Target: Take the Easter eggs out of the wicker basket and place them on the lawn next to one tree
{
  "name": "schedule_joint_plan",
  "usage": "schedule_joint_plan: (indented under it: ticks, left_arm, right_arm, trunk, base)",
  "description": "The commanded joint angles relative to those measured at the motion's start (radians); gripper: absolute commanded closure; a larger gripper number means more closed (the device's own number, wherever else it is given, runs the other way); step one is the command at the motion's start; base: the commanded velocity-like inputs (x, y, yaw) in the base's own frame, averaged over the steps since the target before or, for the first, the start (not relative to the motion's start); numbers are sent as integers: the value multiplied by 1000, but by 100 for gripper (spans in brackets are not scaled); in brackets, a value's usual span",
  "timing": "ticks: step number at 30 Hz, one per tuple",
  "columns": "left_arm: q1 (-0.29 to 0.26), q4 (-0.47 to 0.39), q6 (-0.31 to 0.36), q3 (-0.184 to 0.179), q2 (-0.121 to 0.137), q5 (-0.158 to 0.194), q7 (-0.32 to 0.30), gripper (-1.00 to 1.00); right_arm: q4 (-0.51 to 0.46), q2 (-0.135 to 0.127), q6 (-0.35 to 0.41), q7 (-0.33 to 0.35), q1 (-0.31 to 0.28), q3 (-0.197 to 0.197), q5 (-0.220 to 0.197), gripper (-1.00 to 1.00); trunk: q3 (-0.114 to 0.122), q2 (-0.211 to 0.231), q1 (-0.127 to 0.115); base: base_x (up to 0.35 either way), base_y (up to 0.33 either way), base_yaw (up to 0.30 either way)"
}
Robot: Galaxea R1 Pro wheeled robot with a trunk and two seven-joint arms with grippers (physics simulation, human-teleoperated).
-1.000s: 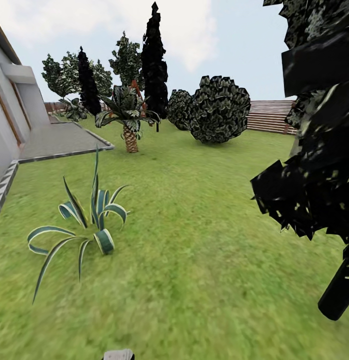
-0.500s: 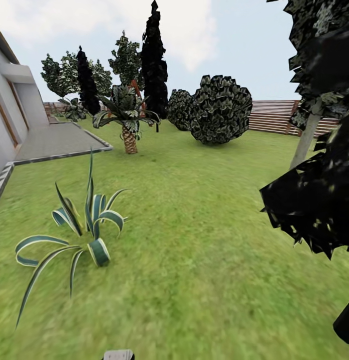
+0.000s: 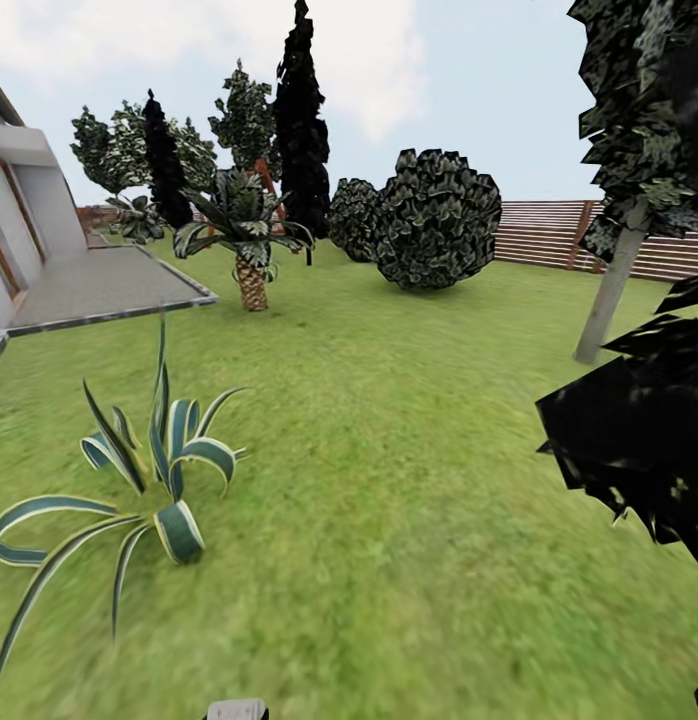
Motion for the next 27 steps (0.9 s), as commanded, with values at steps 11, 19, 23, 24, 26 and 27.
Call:
schedule_joint_plan:
  ticks: [11,19,23,24,26,27]
  left_arm:
    - [0,0,-3,1,0,1,1,-100]
    - [0,0,-3,1,0,1,1,-100]
    - [0,0,-3,1,0,2,1,-100]
    - [0,0,-3,1,0,2,1,-100]
    - [0,0,-3,1,0,1,1,-100]
    - [0,0,-3,1,0,1,1,-100]
  right_arm:
    - [1,0,-3,0,-1,-1,0,-100]
    - [1,0,-3,0,-1,-1,0,-100]
    - [1,0,-3,0,-1,-1,0,-100]
    - [1,0,-3,0,-1,-1,0,-100]
    - [1,0,-3,0,-1,-1,0,-100]
    - [1,0,-3,0,-1,-1,0,-100]
  trunk:
    - [-1,0,0]
    - [-1,0,0]
    - [-1,0,0]
    - [-1,0,0]
    - [-1,0,0]
    - [-1,0,0]
  base:
    - [330,0,-60]
    - [330,0,-1]
    - [330,0,0]
    - [330,0,0]
    - [330,0,0]
    - [330,0,0]
